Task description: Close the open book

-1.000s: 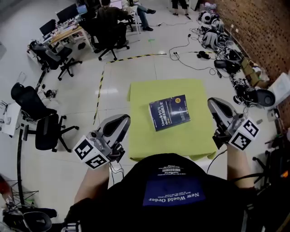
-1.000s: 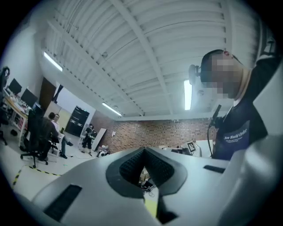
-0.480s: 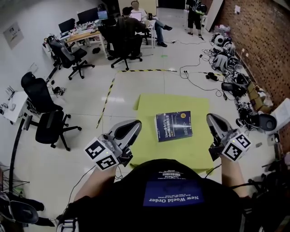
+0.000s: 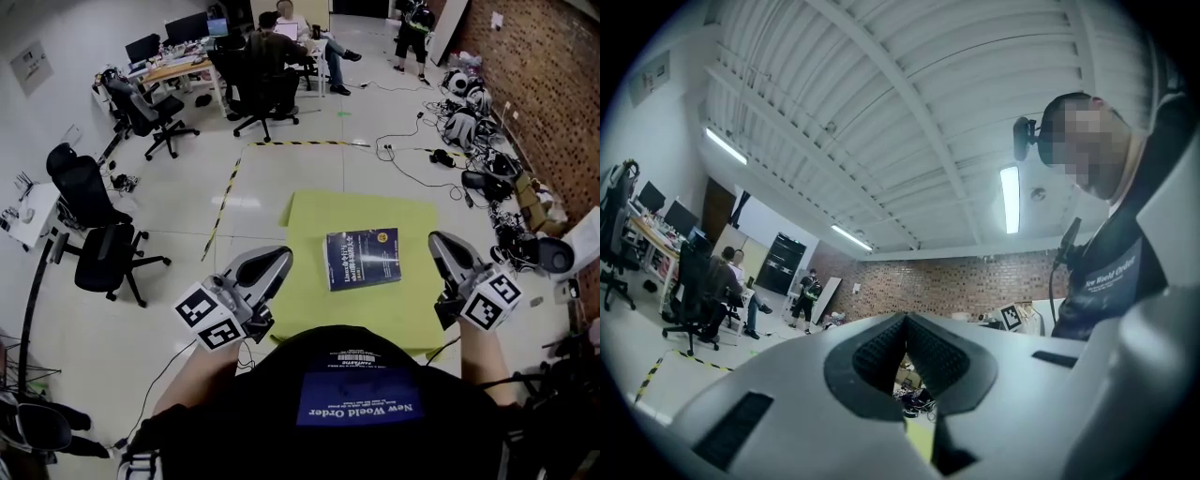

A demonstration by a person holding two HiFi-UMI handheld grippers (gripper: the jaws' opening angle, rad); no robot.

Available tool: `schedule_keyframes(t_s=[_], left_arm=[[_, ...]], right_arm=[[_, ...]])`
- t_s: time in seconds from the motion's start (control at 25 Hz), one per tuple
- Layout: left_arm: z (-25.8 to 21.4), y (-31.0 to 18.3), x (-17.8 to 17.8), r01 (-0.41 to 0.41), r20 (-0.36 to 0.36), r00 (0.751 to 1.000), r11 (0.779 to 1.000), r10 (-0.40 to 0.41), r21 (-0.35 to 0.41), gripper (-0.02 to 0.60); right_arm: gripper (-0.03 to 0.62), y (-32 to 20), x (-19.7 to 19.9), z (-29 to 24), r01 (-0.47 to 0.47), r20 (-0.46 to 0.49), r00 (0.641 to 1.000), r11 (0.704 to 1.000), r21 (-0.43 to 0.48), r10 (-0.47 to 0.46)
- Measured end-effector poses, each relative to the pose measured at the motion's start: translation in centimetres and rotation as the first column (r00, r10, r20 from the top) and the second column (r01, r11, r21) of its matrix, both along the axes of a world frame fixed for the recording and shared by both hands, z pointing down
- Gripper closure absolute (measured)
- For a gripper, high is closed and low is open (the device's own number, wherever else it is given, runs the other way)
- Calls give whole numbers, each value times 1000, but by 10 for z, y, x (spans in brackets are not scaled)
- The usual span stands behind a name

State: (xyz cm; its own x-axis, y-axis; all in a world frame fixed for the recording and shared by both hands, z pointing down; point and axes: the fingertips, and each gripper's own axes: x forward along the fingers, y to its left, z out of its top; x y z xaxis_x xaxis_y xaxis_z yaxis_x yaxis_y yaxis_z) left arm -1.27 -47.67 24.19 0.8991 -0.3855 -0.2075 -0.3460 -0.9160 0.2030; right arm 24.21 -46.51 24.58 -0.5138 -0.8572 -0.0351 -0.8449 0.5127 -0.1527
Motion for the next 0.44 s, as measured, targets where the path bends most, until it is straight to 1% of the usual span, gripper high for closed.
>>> schedule_keyframes(t_s=[0.24,0.44], left_arm=[[-4,2,6,-2,1,1000,1000,2,-6,575],[0,-6,-7,-11,1,1000,1000,11,-8,574]], right_arm=[[609,3,4,-3,8,-8,1000,1000,-5,-9],[610,-3,-11,-1,10,-21,1000,1000,-2,-10]])
